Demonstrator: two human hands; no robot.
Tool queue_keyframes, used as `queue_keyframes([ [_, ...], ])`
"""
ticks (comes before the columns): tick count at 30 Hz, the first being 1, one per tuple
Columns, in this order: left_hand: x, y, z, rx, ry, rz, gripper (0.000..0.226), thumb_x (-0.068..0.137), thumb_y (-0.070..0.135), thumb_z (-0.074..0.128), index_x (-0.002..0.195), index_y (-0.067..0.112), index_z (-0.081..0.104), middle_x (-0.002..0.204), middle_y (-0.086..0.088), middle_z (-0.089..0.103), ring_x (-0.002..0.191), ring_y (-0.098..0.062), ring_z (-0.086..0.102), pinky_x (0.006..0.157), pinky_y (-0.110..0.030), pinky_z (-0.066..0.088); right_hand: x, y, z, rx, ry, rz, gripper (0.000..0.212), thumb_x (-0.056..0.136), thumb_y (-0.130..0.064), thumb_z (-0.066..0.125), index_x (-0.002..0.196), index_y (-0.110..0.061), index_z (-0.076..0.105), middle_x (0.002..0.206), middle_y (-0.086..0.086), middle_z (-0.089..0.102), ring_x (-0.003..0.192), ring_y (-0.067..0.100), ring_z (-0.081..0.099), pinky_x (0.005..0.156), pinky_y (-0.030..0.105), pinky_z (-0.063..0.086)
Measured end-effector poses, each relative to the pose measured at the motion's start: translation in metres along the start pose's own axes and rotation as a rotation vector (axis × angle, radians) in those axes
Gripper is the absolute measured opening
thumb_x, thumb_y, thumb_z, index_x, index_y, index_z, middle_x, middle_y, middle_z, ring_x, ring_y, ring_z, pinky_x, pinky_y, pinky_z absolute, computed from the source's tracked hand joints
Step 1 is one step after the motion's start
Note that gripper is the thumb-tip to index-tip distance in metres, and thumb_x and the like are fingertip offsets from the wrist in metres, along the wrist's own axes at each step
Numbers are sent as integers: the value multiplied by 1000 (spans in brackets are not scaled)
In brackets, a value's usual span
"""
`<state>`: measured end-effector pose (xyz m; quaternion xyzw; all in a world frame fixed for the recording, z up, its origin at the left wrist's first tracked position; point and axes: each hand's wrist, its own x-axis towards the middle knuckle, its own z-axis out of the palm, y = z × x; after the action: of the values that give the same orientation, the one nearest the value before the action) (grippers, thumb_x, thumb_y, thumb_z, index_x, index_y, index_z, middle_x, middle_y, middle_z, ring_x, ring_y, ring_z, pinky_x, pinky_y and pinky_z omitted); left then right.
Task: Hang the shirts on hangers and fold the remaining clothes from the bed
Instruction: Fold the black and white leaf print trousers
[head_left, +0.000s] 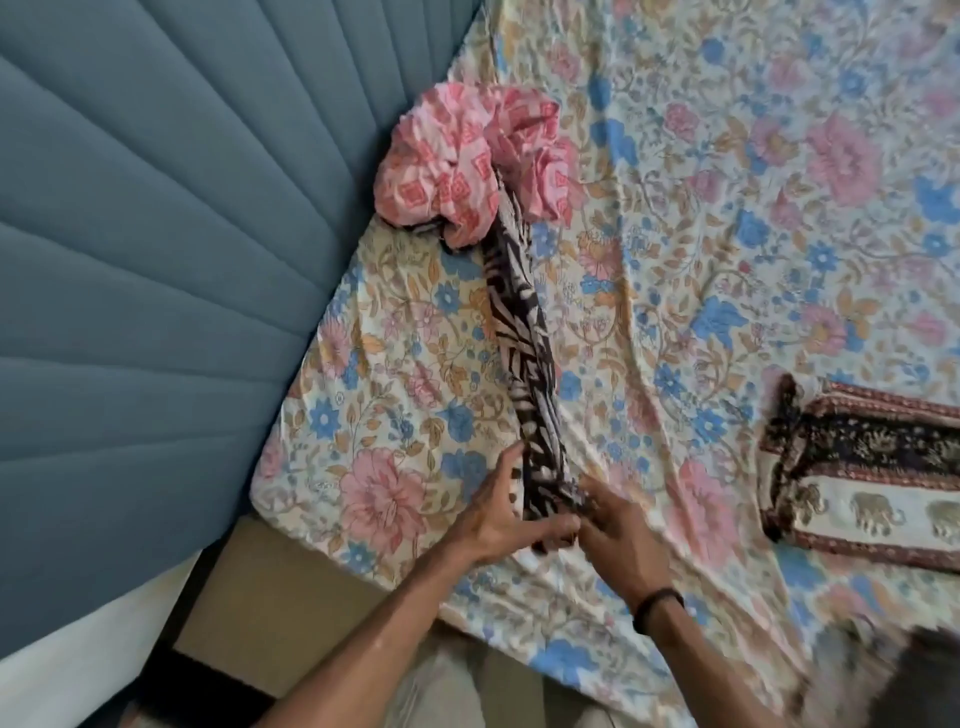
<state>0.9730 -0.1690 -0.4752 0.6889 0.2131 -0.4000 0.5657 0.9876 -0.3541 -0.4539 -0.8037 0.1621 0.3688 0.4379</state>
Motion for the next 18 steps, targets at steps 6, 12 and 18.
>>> queue_keyframes([
  [6, 6, -44, 29, -406, 198, -301, 95, 75, 30, 90, 146, 41, 28, 136, -3, 56, 92, -18, 69, 73, -35, 61, -105, 92, 9, 513, 163, 528, 36, 94, -38, 68, 102, -3, 73, 95, 19, 72, 84, 31, 67, 68, 39, 54],
  [12, -35, -11, 39, 102, 398, 151, 50, 87, 55, 73, 127, 32, 51, 92, 12, 66, 71, -3, 63, 57, -22, 52, -141, 46, -27, 144, 627, 105, 40, 101, -49, 60, 114, -11, 68, 105, 9, 73, 90, 17, 62, 73, 22, 47],
  [18, -110, 177, 24, 383, 109, 921, 91, 76, 63, 80, 152, 28, 43, 144, 6, 56, 131, -12, 52, 112, -38, 41, -156, -125, -106, -39, 614, -559, 20, 106, -19, 53, 89, -10, 58, 73, -6, 58, 64, -4, 52, 57, 9, 35],
])
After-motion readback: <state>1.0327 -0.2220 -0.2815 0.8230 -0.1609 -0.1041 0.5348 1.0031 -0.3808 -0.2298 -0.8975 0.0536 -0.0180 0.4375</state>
